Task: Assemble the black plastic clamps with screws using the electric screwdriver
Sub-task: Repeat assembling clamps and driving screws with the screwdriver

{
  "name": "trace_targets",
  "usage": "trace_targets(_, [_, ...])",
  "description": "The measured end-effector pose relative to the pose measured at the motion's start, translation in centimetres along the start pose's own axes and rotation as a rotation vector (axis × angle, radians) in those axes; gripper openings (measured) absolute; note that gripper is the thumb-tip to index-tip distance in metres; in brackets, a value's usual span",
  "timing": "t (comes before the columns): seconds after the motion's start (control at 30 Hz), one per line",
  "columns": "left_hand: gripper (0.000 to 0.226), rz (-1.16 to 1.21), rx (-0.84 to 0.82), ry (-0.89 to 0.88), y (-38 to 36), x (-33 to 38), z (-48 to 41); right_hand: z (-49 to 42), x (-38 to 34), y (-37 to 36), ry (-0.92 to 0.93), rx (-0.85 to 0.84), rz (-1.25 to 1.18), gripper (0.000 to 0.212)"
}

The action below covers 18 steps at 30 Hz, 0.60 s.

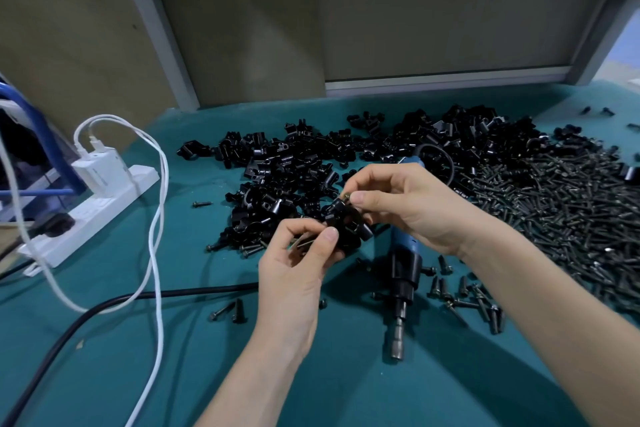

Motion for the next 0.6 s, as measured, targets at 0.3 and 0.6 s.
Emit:
trace_targets(0.3, [0.014, 0.055, 0.103, 0.011, 0.72, 0.17, 0.03, -0.03, 0.28, -0.28, -0.005, -0.001, -0.067, 0.011])
trace_targets(0.6, [0.016, -0.021, 0.06, -0.012, 0.38, 0.37, 0.19, 0.06, -0.51, -0.49, 0.064, 0.017, 0.196, 0.006])
Point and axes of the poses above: each hand's wrist, its own z-axis away from the middle knuckle, its own y-axis out of the back of the hand, x = y × z, the point moved 8 cm from there along -z, towards the middle knuckle, and after that the axes turned 9 degrees about z, right-handed, at the moved point
